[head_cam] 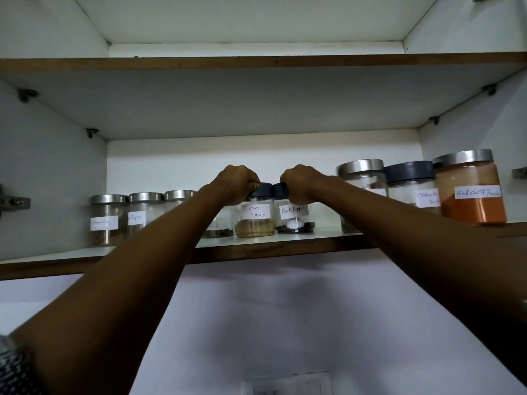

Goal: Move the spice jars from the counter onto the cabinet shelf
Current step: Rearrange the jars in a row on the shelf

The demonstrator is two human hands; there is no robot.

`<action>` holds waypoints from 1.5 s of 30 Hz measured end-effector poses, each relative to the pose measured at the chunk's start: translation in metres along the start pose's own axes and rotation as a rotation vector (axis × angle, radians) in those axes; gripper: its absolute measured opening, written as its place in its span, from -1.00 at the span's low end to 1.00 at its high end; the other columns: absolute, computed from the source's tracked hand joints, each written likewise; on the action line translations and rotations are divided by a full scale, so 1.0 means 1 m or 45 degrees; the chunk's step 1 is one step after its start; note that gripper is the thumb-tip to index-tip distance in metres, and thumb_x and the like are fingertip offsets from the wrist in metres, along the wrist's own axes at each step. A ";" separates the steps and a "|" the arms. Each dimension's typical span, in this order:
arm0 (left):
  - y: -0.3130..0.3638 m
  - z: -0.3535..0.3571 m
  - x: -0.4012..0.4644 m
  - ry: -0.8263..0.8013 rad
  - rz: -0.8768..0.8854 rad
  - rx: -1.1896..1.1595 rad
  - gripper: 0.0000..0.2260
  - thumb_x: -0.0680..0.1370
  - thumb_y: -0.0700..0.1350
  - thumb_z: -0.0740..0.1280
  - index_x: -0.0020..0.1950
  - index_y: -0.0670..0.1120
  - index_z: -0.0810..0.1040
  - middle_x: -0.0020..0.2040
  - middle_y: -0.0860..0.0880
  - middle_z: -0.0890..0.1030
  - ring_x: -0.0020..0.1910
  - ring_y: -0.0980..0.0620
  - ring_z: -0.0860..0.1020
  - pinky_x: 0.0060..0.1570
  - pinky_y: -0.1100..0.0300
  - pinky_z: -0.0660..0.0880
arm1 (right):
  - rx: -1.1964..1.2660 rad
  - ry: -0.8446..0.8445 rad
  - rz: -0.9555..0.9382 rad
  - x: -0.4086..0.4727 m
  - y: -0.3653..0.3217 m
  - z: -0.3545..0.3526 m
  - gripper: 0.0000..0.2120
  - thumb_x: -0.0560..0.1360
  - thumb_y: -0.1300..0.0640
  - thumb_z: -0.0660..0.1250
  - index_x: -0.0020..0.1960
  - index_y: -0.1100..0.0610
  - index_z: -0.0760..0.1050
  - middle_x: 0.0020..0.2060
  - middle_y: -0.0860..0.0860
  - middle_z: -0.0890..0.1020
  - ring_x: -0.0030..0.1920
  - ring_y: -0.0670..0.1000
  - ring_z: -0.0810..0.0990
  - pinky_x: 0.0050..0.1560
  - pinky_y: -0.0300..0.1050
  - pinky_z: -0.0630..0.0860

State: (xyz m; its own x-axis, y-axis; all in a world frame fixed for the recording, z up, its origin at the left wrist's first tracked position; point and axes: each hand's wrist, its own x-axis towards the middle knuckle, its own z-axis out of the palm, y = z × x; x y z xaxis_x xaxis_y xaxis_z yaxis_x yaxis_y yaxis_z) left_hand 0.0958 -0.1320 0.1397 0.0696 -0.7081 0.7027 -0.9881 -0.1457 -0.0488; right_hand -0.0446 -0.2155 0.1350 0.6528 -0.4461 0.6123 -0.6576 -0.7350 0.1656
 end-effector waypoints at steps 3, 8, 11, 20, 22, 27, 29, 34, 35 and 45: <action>-0.005 0.006 0.004 -0.012 -0.011 -0.009 -0.78 0.61 -0.19 0.18 0.03 -0.22 0.60 0.00 -0.18 0.65 -0.07 -0.08 0.55 -0.12 0.19 0.37 | 0.002 0.009 0.006 0.007 -0.001 0.007 -0.79 0.46 0.30 0.20 0.09 0.23 0.47 0.04 0.18 0.56 0.01 0.16 0.53 -0.11 -0.10 0.43; -0.012 0.015 0.011 -0.083 -0.038 0.039 -0.74 0.62 -0.23 0.13 0.24 -0.18 0.52 0.17 -0.17 0.59 0.11 -0.12 0.52 -0.02 0.18 0.36 | 0.027 0.011 0.014 0.016 -0.001 0.017 -0.76 0.46 0.31 0.21 0.12 0.23 0.45 0.06 0.18 0.55 -0.05 0.12 0.49 -0.08 -0.07 0.44; -0.016 0.019 0.015 -0.135 -0.055 0.049 -0.73 0.60 -0.27 0.15 0.26 -0.16 0.49 0.19 -0.18 0.57 0.14 -0.13 0.52 0.05 0.13 0.40 | 0.050 -0.001 0.018 0.021 0.000 0.023 -0.73 0.46 0.33 0.21 0.15 0.24 0.45 0.09 0.18 0.55 0.05 0.15 0.53 -0.06 -0.08 0.44; -0.027 0.035 0.026 -0.205 -0.102 0.046 -0.75 0.62 -0.13 0.15 0.27 -0.17 0.42 0.18 -0.20 0.53 0.11 -0.13 0.49 -0.01 0.13 0.36 | 0.020 -0.031 -0.004 0.033 0.000 0.038 -0.72 0.49 0.33 0.20 0.20 0.25 0.41 0.14 0.18 0.48 0.11 0.15 0.51 -0.01 -0.08 0.44; -0.027 0.038 0.027 -0.214 -0.098 0.052 -0.73 0.62 -0.11 0.16 0.28 -0.17 0.40 0.17 -0.20 0.52 0.10 -0.12 0.49 0.00 0.12 0.37 | 0.015 -0.051 0.001 0.037 0.000 0.043 -0.69 0.50 0.32 0.21 0.24 0.25 0.38 0.17 0.18 0.46 0.13 0.16 0.50 0.01 -0.08 0.44; -0.030 0.048 0.028 -0.254 -0.093 0.112 -0.65 0.60 -0.09 0.19 0.36 -0.15 0.32 0.27 -0.19 0.44 0.23 -0.13 0.42 0.23 -0.01 0.37 | 0.012 -0.067 0.007 0.040 0.001 0.048 -0.64 0.50 0.30 0.24 0.28 0.24 0.32 0.19 0.17 0.45 0.16 0.15 0.49 0.09 -0.04 0.46; -0.032 0.052 0.028 -0.261 -0.107 0.179 -0.53 0.60 -0.05 0.17 0.47 -0.15 0.17 0.39 -0.20 0.32 0.37 -0.14 0.31 0.34 -0.05 0.27 | 0.004 -0.061 -0.007 0.040 0.002 0.050 -0.64 0.49 0.28 0.26 0.27 0.24 0.32 0.19 0.17 0.44 0.18 0.14 0.46 0.09 -0.04 0.45; -0.035 0.055 0.025 -0.334 -0.146 0.231 -0.37 0.64 0.00 0.10 0.53 -0.15 -0.23 0.55 -0.18 -0.18 0.54 -0.12 -0.13 0.50 -0.05 -0.05 | 0.005 -0.004 -0.025 0.036 0.002 0.058 -0.63 0.48 0.28 0.27 0.25 0.25 0.29 0.20 0.17 0.41 0.26 0.14 0.34 0.17 0.00 0.39; -0.035 0.055 0.025 -0.335 -0.145 0.226 -0.36 0.64 0.00 0.09 0.53 -0.15 -0.24 0.54 -0.18 -0.20 0.54 -0.12 -0.15 0.51 -0.05 -0.07 | -0.010 0.015 -0.029 0.035 0.001 0.059 -0.62 0.48 0.28 0.27 0.27 0.26 0.28 0.22 0.17 0.39 0.28 0.15 0.32 0.19 0.00 0.36; -0.025 0.034 0.012 -0.251 -0.054 0.181 -0.54 0.66 -0.15 0.00 0.55 -0.12 -0.05 0.56 -0.12 0.01 0.54 -0.07 0.03 0.50 0.03 0.00 | -0.484 0.136 -0.027 0.025 -0.006 0.052 -0.42 0.58 0.20 0.16 0.51 0.22 -0.01 0.53 0.17 0.02 0.52 0.18 -0.05 0.47 0.21 -0.02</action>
State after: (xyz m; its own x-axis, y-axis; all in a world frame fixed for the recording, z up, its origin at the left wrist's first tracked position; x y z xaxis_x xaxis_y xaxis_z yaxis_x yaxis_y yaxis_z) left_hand 0.1255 -0.1606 0.1251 0.1501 -0.8182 0.5549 -0.9555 -0.2643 -0.1312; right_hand -0.0048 -0.2487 0.1088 0.6381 -0.3627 0.6791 -0.7499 -0.4928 0.4414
